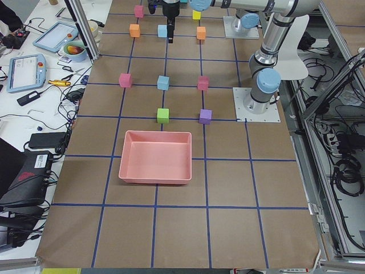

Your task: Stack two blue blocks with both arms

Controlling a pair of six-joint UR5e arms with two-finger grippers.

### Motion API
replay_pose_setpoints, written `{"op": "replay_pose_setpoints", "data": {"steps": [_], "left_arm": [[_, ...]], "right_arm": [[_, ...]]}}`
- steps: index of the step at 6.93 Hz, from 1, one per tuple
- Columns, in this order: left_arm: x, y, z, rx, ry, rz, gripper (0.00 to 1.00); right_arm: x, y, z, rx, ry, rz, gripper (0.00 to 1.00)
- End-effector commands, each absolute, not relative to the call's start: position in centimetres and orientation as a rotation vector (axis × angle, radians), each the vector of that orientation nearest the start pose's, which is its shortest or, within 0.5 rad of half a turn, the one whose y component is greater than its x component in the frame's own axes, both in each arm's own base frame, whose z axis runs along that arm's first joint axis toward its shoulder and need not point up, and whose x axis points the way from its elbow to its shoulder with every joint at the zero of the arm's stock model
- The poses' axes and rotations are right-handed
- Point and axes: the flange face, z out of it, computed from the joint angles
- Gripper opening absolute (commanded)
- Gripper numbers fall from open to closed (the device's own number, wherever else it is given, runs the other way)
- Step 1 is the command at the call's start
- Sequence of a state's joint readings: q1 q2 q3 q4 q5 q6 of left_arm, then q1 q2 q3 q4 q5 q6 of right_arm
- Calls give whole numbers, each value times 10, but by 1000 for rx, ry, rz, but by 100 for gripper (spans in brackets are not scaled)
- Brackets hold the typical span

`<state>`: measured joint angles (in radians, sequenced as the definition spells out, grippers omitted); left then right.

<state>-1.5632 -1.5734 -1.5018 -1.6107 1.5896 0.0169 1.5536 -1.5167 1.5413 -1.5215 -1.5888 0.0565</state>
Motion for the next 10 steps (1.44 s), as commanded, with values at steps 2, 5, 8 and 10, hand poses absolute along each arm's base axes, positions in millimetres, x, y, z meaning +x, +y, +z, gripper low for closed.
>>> {"op": "replay_pose_setpoints", "data": {"steps": [2,5,8,10], "left_arm": [[-128,-495,518,16,3121,-47,100],[-128,-495,518,14,3121,-45,100],[-124,-493,522,4,3116,-57,100],[-127,-493,523,14,3118,-59,100]], "right_arm": [[121,-572,381,107,3153,193,100],[122,-603,310,108,3141,210,100],[122,-609,238,98,3140,205,100],[121,-607,218,48,3135,234,100]]}}
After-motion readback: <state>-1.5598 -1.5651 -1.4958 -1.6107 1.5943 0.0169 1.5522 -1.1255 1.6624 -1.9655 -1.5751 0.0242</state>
